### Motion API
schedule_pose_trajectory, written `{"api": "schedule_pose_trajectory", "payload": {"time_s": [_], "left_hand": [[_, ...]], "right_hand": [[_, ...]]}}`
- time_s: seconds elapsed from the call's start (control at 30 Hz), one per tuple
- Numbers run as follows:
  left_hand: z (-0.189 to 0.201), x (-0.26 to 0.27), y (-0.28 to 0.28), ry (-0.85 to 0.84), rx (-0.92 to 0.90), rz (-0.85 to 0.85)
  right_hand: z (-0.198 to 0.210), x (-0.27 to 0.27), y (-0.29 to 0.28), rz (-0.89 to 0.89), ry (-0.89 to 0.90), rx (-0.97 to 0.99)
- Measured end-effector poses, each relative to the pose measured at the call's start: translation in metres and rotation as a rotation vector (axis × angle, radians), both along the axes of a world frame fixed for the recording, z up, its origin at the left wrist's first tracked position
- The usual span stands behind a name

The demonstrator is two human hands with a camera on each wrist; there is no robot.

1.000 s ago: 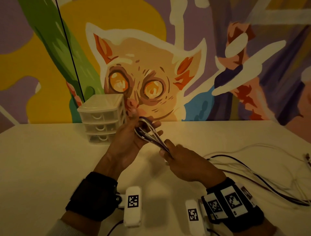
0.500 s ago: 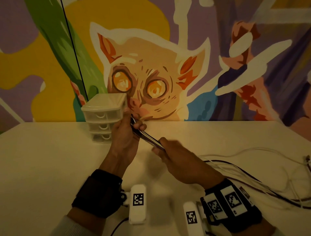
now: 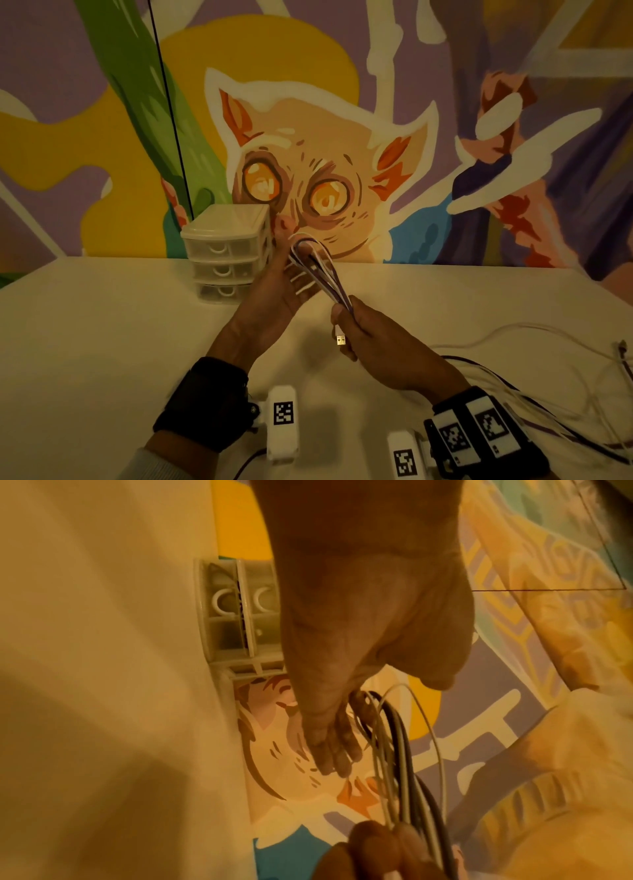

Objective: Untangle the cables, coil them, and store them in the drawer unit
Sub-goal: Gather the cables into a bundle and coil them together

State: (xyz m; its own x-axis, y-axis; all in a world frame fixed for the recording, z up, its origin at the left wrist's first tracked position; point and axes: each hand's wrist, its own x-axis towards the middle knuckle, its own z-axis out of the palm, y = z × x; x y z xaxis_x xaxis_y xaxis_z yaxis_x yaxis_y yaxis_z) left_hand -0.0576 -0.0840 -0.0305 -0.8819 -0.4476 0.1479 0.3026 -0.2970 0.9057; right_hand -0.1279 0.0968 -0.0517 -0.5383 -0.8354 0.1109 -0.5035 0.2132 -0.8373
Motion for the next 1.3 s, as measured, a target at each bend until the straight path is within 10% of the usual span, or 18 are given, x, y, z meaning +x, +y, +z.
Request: {"api": "schedule_pose_trajectory", "payload": {"time_s": [0.37, 0.7, 1.1, 1.3], "left_hand": [[-0.013, -0.004, 0.028, -0.196, -0.45, 0.008], [0.003, -0.002, 0.031, 0.147, 0.26, -0.149], [-0.003, 0.006, 0.018, 0.349, 0.406, -0.419], [0.006, 0.0, 0.03, 0.144, 0.119, -0.126]], "right_hand": [[0.0, 0.002, 0.001, -0.017, 0.109, 0.012], [-0.005, 0.007, -0.001, 0.1, 0.029, 0.125], [-0.002, 0.009, -0.003, 0.107, -0.105, 0.061], [-0.005, 0.011, -0.006, 0.129, -0.025, 0.087]]}}
